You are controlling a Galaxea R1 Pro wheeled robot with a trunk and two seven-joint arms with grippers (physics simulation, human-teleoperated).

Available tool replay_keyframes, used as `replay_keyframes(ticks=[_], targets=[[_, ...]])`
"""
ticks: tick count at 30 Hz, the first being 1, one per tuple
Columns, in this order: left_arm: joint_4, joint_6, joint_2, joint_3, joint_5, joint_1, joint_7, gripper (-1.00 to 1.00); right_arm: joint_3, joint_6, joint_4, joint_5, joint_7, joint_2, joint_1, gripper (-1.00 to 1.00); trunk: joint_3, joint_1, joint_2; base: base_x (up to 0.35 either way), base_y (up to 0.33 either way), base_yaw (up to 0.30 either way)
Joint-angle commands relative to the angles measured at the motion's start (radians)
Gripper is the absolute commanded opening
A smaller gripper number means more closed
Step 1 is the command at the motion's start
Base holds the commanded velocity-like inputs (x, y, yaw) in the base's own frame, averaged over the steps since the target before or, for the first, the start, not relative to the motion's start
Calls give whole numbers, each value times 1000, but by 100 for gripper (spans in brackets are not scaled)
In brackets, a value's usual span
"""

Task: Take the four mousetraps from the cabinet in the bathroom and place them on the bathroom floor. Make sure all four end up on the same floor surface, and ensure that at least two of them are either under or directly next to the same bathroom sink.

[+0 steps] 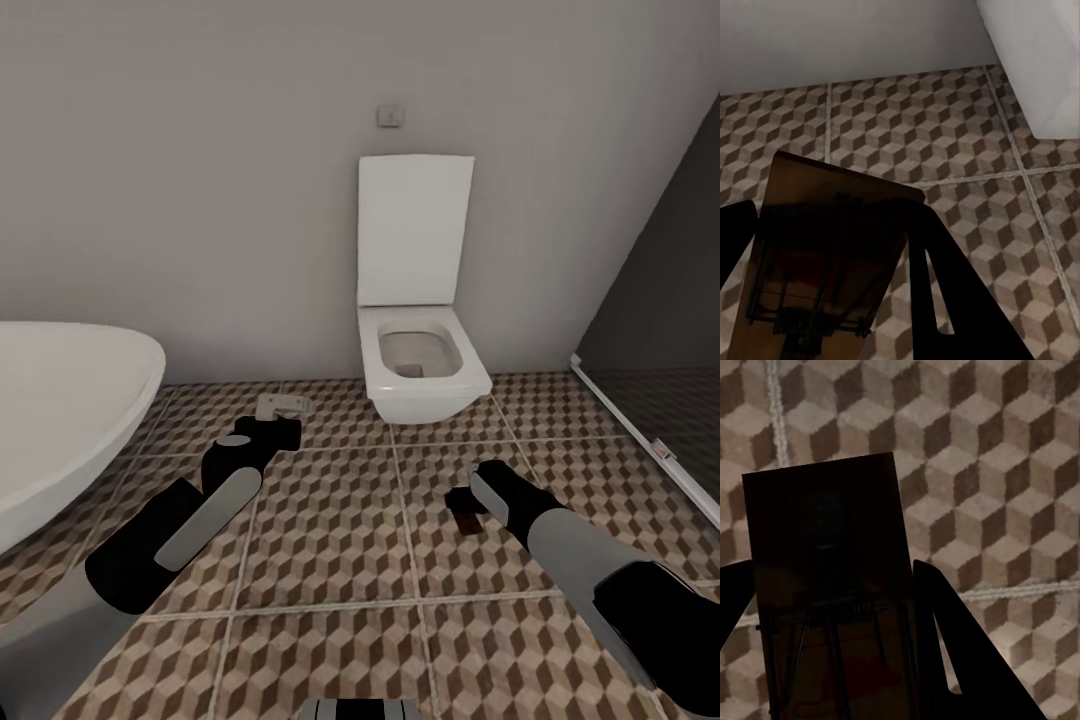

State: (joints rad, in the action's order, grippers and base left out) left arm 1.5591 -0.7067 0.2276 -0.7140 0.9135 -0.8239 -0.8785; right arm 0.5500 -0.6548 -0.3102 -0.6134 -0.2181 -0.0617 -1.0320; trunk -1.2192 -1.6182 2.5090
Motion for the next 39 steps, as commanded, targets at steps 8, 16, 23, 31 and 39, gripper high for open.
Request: replay_keyframes(ticks=[8,16,23,31,39], targets=[[2,-1,1,-2,8,-1,-10,-100,7,1,-4,-11,-8,1,0,-100,-12,-1,1,2,-1,0],[2,-1,1,-3,8,-1,-10,-100,9,6,-9,-8,-8,1,-8,-100,-43,-5,3,0,0,0],[3,-1,0,-3,8,-1,-10,-100,8,15,-11,-8,-7,-1,-21,-100,-55,-6,4,0,0,0],[3,-1,0,-4,8,-1,-10,-100,9,27,-5,-8,-7,-1,-66,-100,-67,-7,4,0,0,0],[3,-1,0,-4,8,-1,-10,-100,9,30,-5,-8,-7,-1,-87,-100,-78,-9,5,0,0,0]])
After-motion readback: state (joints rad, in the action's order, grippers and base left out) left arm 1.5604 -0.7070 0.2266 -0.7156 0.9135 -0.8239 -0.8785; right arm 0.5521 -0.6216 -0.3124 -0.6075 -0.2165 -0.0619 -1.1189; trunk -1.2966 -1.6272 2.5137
